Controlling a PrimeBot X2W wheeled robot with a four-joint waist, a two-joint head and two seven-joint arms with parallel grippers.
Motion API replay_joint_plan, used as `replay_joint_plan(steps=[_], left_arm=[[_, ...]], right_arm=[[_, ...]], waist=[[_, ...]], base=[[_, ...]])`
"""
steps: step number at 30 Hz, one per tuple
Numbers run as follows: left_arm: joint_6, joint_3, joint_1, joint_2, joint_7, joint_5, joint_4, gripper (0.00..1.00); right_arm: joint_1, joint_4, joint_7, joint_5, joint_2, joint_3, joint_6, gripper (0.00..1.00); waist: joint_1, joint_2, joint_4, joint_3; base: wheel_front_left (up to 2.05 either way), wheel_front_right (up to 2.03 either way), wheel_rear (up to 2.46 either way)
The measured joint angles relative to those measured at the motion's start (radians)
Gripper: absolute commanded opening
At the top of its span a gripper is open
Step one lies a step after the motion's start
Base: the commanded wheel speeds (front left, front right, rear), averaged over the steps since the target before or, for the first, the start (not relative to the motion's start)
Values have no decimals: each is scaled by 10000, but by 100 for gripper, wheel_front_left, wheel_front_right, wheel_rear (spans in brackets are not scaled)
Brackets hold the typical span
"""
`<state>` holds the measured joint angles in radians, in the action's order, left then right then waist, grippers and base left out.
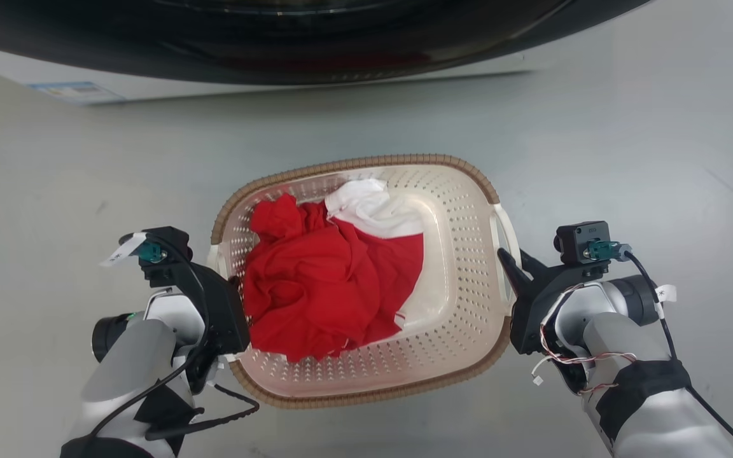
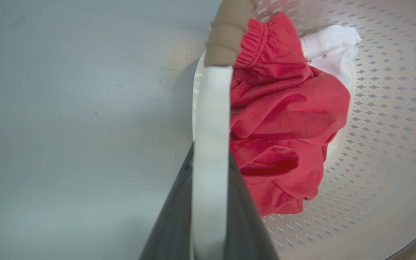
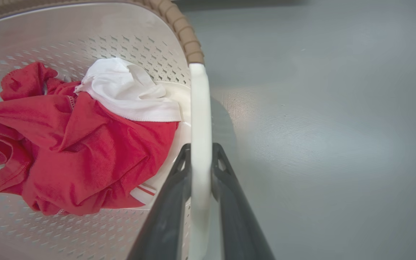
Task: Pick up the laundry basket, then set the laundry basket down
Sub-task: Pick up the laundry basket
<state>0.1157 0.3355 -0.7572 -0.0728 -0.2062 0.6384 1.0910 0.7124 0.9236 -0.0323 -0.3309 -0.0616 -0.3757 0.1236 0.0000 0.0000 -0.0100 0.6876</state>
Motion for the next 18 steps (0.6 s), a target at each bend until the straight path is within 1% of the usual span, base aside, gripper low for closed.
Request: replay_joint_plan(steps=[10,18], left_arm=[[0,234,-5,46,-1003,571,387,0],[0,291,13,21,-1839,1053,646,0]], right_arm=[[178,817,-1009,-665,8,-403,10,0],[317,1185,-1916,-1348,27,-686,12,0]], waist=[[0,0,12,-1306],[-1,-1,6,-2344]], base=[[0,0,0],[0,0,0]])
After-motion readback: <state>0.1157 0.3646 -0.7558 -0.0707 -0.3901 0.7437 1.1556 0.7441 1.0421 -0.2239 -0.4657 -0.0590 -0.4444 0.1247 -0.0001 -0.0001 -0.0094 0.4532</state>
